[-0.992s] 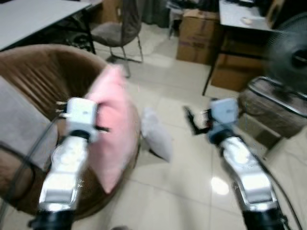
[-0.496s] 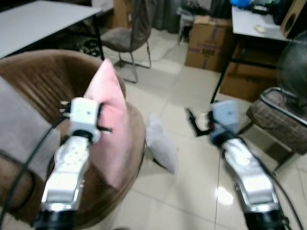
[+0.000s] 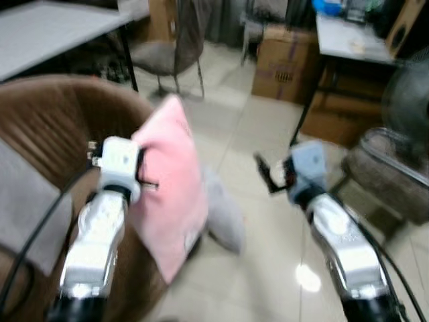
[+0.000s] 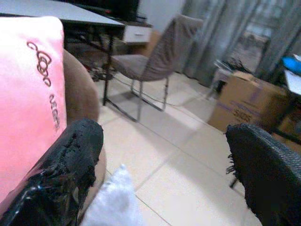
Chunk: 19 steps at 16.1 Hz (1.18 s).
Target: Move the pillow to the sofa from floor
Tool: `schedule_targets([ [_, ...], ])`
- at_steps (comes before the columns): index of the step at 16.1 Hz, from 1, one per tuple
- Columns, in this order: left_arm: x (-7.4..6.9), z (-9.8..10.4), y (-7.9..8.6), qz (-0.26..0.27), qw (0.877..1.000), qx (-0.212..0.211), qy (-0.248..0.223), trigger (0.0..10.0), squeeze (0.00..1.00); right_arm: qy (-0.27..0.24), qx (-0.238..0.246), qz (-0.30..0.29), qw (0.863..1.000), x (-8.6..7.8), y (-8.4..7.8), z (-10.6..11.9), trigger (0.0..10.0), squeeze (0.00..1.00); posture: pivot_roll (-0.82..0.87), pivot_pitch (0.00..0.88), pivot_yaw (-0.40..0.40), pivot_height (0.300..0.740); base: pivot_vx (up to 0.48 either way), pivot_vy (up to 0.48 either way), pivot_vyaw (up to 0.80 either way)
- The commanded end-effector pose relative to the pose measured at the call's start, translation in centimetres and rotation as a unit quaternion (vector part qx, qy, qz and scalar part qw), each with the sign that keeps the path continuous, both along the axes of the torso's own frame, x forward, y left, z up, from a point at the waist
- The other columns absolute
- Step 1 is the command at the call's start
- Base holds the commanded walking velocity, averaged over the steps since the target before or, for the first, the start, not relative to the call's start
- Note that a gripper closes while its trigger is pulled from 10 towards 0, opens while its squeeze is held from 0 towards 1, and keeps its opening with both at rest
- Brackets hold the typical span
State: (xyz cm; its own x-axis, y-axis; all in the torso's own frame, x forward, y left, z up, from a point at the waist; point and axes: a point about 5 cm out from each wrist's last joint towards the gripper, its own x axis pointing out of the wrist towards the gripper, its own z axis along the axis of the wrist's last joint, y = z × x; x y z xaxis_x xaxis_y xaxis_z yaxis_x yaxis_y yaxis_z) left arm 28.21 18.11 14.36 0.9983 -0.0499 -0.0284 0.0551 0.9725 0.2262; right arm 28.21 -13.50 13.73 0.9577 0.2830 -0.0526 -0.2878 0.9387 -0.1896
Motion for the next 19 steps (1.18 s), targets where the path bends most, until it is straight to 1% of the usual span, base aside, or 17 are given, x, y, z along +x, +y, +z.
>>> schedule_targets([
  [1, 0.1, 1.2, -0.9, -0.015, 0.999, 0.001, -0.031, 10.0, 0.00, -0.008, -0.005, -0.010, 1.000, 0.1, -0.7, 0.3, 10.0, 0.00, 0.07, 0.000, -0.007, 0.740, 0.352, 0.000, 0.80],
  [3, 0.1, 1.2, -0.9, -0.015, 0.999, 0.002, -0.031, 10.0, 0.00, -0.006, -0.003, -0.011, 1.000, 0.1, -0.8, 0.3, 10.0, 0.00, 0.06, 0.000, -0.008, 0.740, 0.345, 0.000, 0.80],
  [5, 0.0, 1.1, -1.2, -0.028, 0.999, 0.000, -0.030, 10.0, 0.00, -0.004, 0.001, -0.012, 1.000, 0.1, -1.0, 0.2, 10.0, 0.00, 0.06, 0.000, -0.007, 0.740, 0.171, 0.000, 0.00],
  [6, 0.1, 1.0, -1.5, -0.046, 0.999, 0.009, -0.025, 10.0, 0.00, -0.004, 0.000, -0.007, 1.000, 0.0, -1.2, 0.2, 10.0, 0.00, 0.06, 0.000, -0.007, 0.740, 0.000, 0.000, 0.00],
  [7, 0.1, 0.9, -1.6, -0.049, 0.998, 0.011, -0.023, 10.0, 0.00, -0.004, -0.002, -0.003, 1.000, 0.0, -1.2, 0.1, 10.0, 0.00, 0.06, 0.000, -0.007, 0.740, 0.000, 0.000, 0.00],
  [8, 0.9, 0.7, -1.8, -0.078, 0.996, 0.032, -0.023, 10.0, 0.00, -0.008, -0.005, 0.018, 1.000, -0.1, -1.2, 0.3, 10.0, 0.00, 0.06, 0.000, -0.007, 0.740, 0.000, 0.000, 0.00],
  [9, 1.2, 0.7, -1.8, -0.089, 0.995, 0.043, -0.023, 10.0, 0.00, -0.008, -0.005, 0.026, 1.000, -0.1, -1.2, 0.3, 10.0, 0.00, 0.06, 0.000, -0.004, 0.740, 0.000, 0.000, 0.00],
  [11, 2.8, 0.3, -1.9, -0.137, 0.988, 0.075, -0.008, 10.0, 0.00, -0.002, -0.009, 0.062, 0.998, -0.2, -1.2, 0.5, 10.0, 0.00, 0.05, 0.000, 0.005, 0.740, 0.000, 0.000, 0.00],
  [12, 3.3, 0.3, -1.9, -0.147, 0.986, 0.079, -0.006, 10.0, 0.00, 0.001, -0.011, 0.075, 0.997, -0.2, -1.1, 0.5, 10.0, 0.00, 0.04, 0.000, 0.007, 0.740, 0.000, 0.000, 0.00],
  [13, 4.8, 0.6, -1.9, -0.164, 0.982, 0.088, -0.005, 10.0, 0.00, 0.005, -0.020, 0.108, 0.994, -0.4, -0.8, 0.4, 10.0, 0.00, 0.03, 0.000, 0.011, 0.740, 0.000, 0.000, 0.00],
  [14, 5.4, 0.9, -1.9, -0.169, 0.981, 0.093, -0.006, 10.0, 0.00, 0.006, -0.023, 0.122, 0.992, -0.5, -0.7, 0.4, 10.0, 0.00, 0.02, 0.000, 0.017, 0.740, 0.000, 0.000, 0.00],
  [16, 8.4, 2.0, -1.4, -0.169, 0.979, 0.115, -0.006, 10.0, 0.00, 0.013, -0.026, 0.182, 0.983, -1.2, 0.1, 0.5, 10.0, 0.00, -0.01, 0.000, 0.044, 0.740, 0.000, 0.000, 0.00],
  [17, 9.1, 2.2, -1.2, -0.164, 0.979, 0.125, -0.001, 10.0, 0.00, 0.017, -0.026, 0.199, 0.979, -1.5, 0.3, 0.6, 10.0, 0.00, -0.02, 0.000, 0.046, 0.740, 0.000, 0.000, 0.00],
  [19, 9.9, 2.5, -0.6, -0.150, 0.979, 0.137, 0.005, 10.0, 0.00, 0.023, -0.030, 0.226, 0.974, -1.9, 0.6, 0.6, 10.0, 0.00, -0.03, 0.000, 0.053, 0.740, 0.000, 0.000, 0.00],
])
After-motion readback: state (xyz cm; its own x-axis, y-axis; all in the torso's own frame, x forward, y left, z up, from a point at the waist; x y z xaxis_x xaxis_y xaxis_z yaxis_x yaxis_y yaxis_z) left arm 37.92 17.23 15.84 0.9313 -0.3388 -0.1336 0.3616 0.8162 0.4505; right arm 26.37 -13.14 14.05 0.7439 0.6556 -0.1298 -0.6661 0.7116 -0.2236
